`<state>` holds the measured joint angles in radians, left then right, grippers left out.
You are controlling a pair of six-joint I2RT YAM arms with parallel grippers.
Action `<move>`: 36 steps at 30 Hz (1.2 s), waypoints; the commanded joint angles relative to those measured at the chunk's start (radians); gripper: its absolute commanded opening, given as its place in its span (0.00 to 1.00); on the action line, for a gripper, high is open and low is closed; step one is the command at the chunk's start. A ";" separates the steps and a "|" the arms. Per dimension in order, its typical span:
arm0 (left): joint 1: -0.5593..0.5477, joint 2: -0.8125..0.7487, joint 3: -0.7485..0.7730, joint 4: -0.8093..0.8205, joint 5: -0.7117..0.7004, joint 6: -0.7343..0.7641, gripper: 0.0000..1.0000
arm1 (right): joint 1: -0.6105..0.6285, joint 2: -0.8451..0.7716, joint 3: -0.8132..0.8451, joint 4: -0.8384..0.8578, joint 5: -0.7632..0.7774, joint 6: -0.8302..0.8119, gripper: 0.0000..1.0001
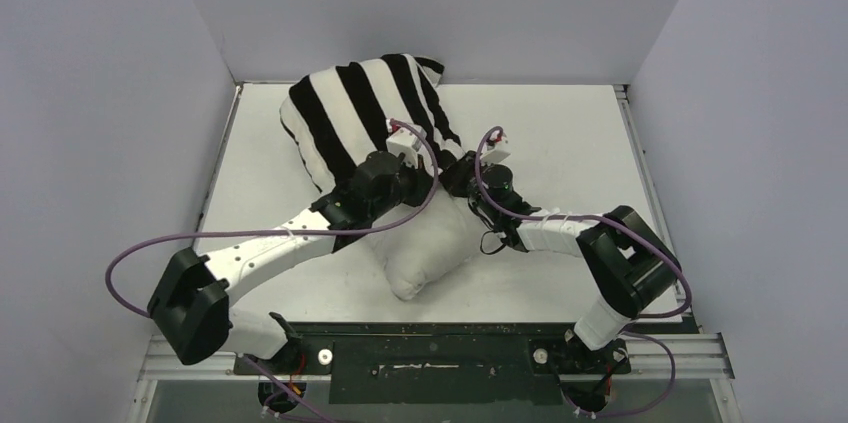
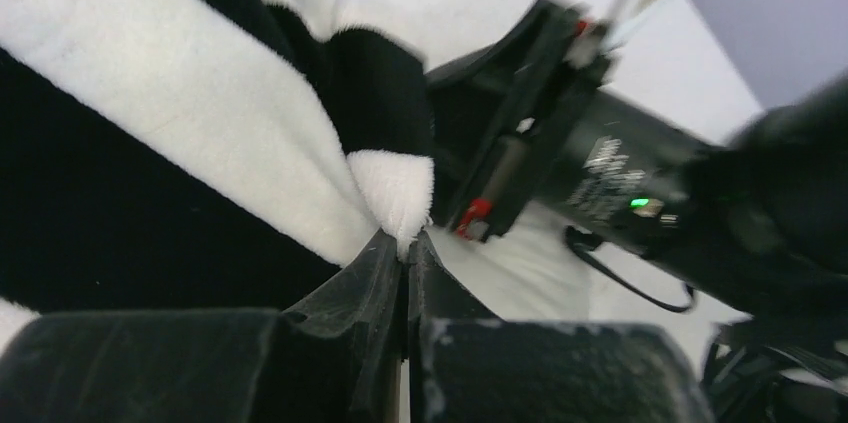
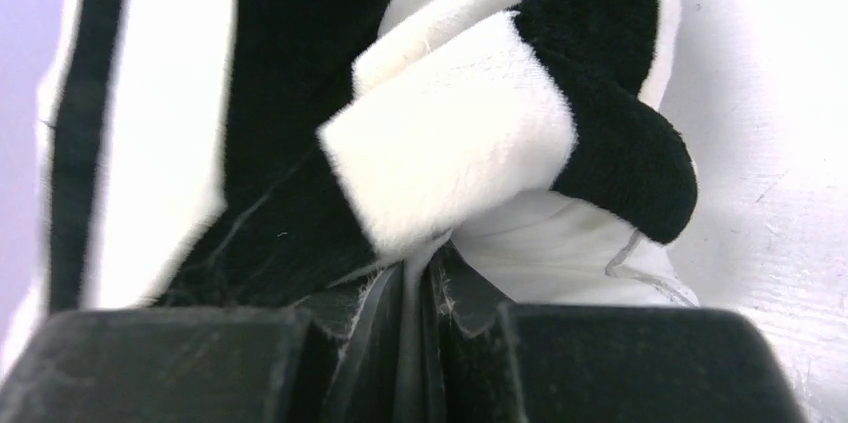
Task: Put the pillow into the pillowcase
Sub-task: Stuff the pillow into the pillowcase.
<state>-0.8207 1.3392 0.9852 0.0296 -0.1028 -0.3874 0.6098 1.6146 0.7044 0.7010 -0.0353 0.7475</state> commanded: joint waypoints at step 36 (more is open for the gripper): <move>0.679 -0.212 -0.245 -0.111 0.313 -0.097 0.71 | 0.400 -0.114 0.445 -0.631 0.226 -0.734 1.00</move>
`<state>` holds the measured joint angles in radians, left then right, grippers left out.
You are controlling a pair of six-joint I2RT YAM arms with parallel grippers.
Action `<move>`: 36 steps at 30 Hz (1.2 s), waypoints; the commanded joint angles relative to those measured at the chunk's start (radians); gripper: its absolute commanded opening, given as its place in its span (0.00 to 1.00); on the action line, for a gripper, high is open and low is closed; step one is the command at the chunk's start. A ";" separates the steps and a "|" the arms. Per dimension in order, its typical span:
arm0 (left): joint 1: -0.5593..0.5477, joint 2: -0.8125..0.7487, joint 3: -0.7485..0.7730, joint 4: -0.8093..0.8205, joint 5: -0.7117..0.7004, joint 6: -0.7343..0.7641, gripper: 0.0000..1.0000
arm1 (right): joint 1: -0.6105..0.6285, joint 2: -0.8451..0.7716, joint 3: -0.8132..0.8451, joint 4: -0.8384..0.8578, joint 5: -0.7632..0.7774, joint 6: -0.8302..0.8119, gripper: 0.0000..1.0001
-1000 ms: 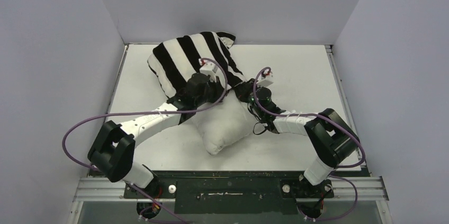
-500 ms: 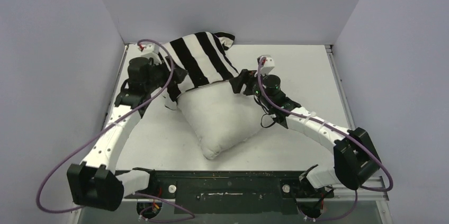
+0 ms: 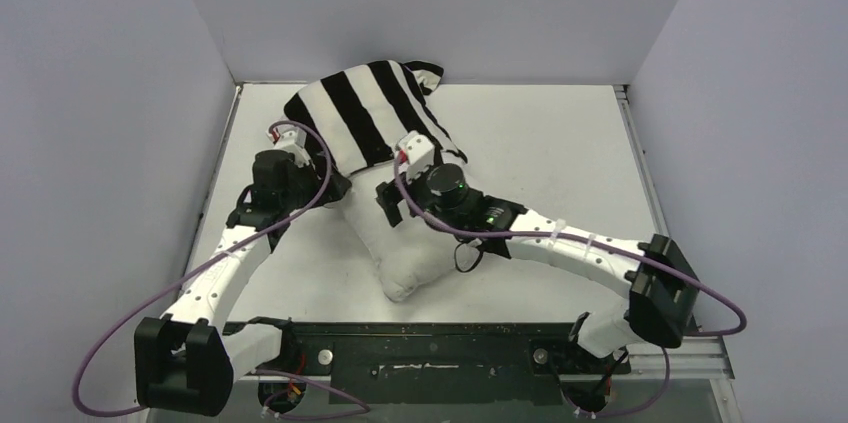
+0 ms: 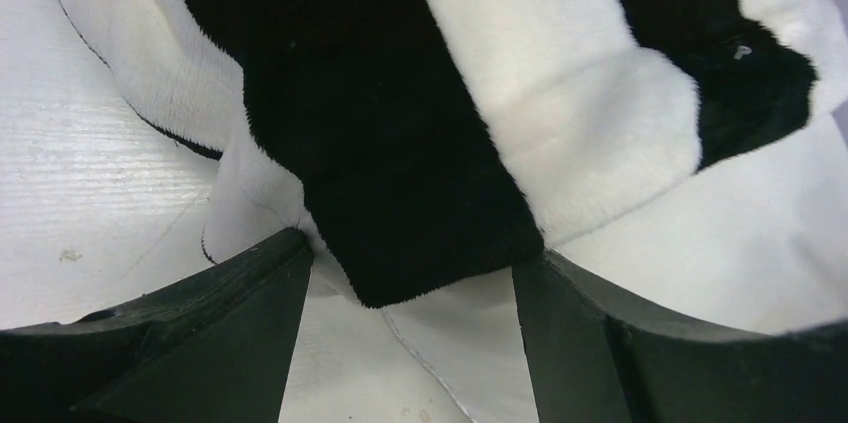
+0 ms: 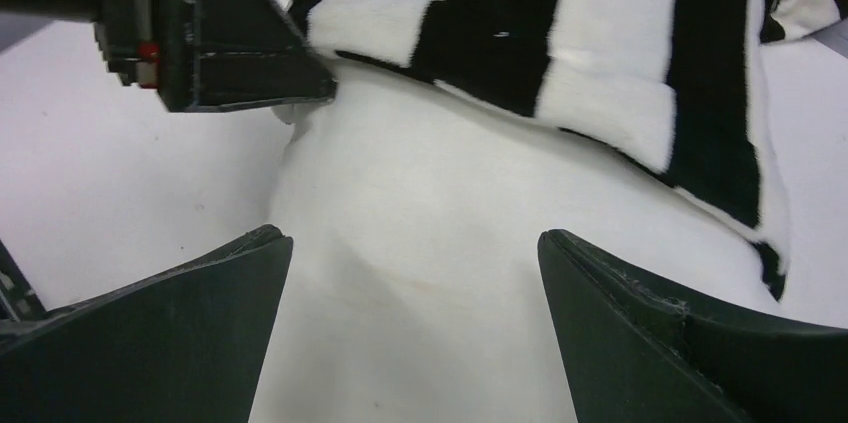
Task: Put the pillow into the pillowcase
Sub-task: Stuff the pillow into the pillowcase.
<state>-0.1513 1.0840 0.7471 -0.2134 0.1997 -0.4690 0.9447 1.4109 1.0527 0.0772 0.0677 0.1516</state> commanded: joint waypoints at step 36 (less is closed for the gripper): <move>-0.511 -0.226 0.070 -0.173 -0.134 -0.258 0.00 | -0.134 0.530 0.204 0.632 0.339 0.422 0.00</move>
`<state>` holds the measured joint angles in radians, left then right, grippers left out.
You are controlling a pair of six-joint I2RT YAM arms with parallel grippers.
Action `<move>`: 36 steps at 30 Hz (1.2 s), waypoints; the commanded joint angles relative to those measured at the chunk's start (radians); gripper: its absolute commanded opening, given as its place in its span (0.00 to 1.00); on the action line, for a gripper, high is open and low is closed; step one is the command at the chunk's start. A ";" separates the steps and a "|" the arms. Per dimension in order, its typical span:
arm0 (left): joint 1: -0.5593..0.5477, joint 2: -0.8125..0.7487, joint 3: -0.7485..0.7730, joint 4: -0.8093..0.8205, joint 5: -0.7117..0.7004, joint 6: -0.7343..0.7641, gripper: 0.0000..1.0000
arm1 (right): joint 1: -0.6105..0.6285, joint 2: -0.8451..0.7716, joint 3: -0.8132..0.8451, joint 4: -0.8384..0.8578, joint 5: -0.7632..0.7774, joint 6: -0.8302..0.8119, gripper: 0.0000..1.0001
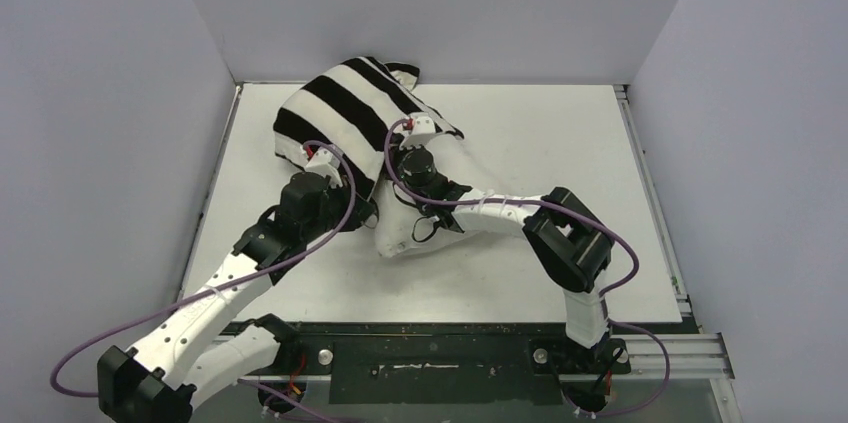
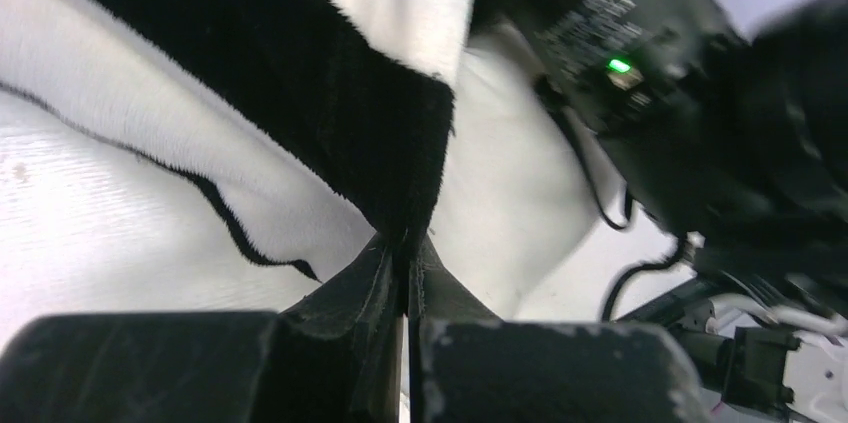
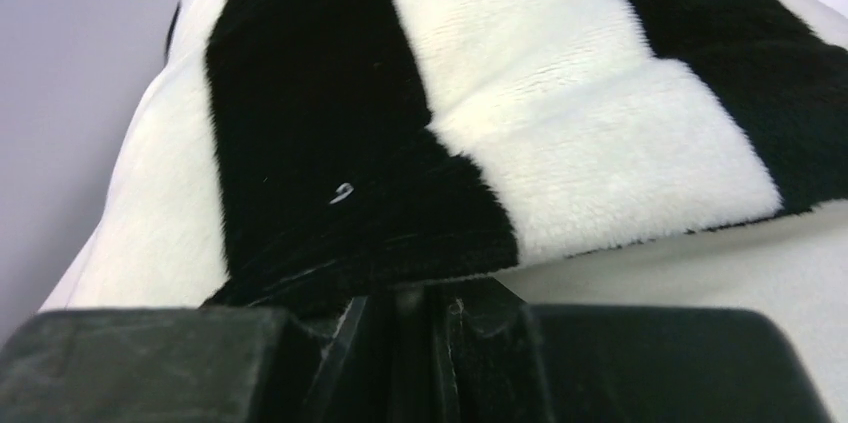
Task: Put the pillow into the pillowcase
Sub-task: Stuff the pillow into the pillowcase.
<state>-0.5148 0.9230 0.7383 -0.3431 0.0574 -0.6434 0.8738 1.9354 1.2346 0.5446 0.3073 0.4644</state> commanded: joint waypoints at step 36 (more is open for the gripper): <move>0.131 0.427 0.871 -0.243 0.200 0.273 0.47 | -0.386 -0.127 -0.193 0.071 -0.961 0.436 0.09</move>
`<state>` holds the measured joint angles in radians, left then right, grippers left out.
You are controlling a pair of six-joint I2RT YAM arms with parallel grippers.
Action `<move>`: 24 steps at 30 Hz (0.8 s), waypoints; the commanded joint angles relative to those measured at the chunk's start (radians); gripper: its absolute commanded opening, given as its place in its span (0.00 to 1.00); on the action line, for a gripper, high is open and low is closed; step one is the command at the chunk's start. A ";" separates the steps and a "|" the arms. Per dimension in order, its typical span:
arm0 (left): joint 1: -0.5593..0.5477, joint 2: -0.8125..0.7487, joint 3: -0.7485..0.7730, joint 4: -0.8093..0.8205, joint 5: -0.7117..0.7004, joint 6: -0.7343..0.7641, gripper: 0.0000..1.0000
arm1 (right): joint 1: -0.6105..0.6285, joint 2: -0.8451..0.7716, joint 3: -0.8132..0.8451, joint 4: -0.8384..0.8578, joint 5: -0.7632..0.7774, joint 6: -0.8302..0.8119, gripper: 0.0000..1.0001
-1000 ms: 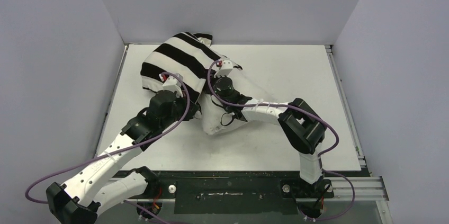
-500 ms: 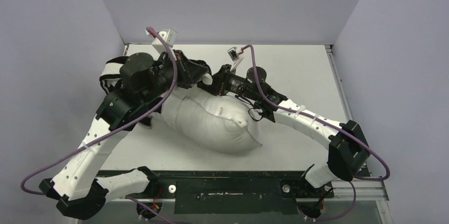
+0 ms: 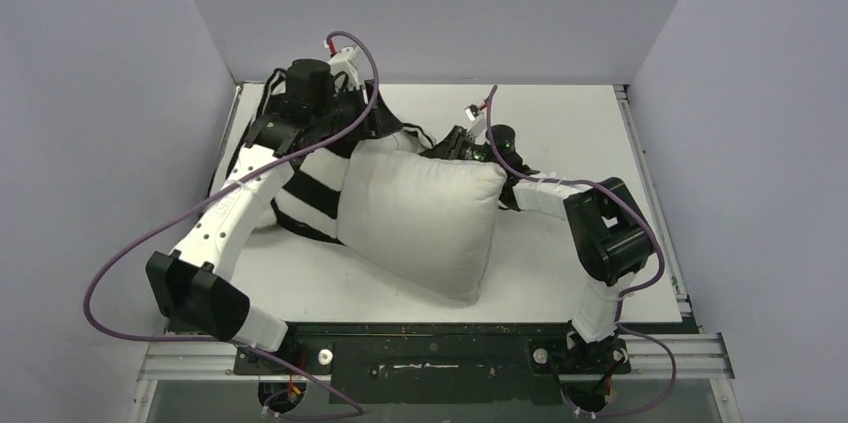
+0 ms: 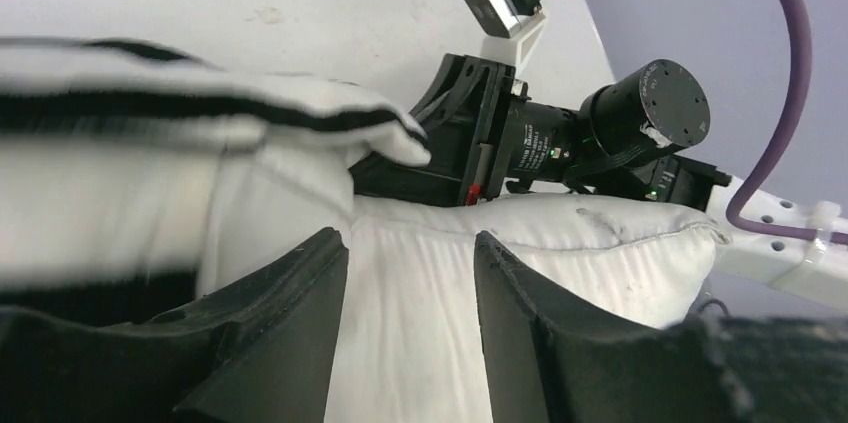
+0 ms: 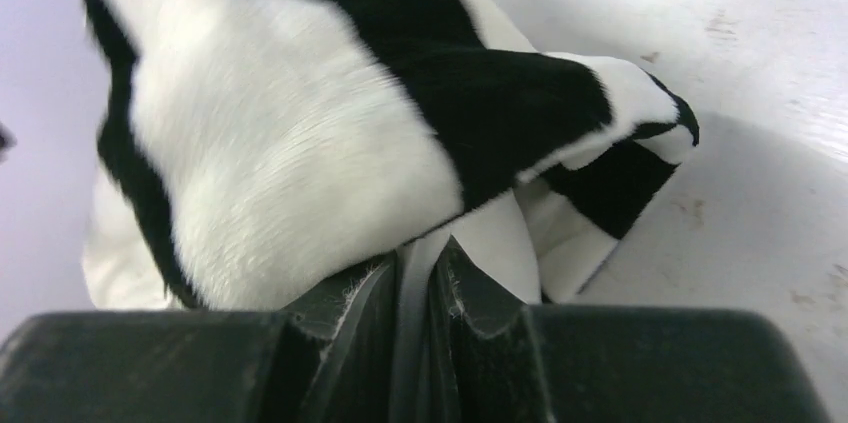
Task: Put the pillow into the pillowcase
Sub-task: Stuff the pillow into the pillowcase.
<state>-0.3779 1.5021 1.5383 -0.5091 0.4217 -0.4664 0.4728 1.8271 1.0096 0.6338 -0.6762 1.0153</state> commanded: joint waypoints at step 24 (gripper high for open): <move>0.005 -0.018 -0.213 0.175 -0.432 0.452 0.34 | 0.070 -0.164 0.125 -0.177 0.100 -0.344 0.51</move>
<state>-0.3840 1.4570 1.3029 -0.4168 -0.0212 -0.0647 0.5240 1.7611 1.0561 0.3916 -0.5640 0.7223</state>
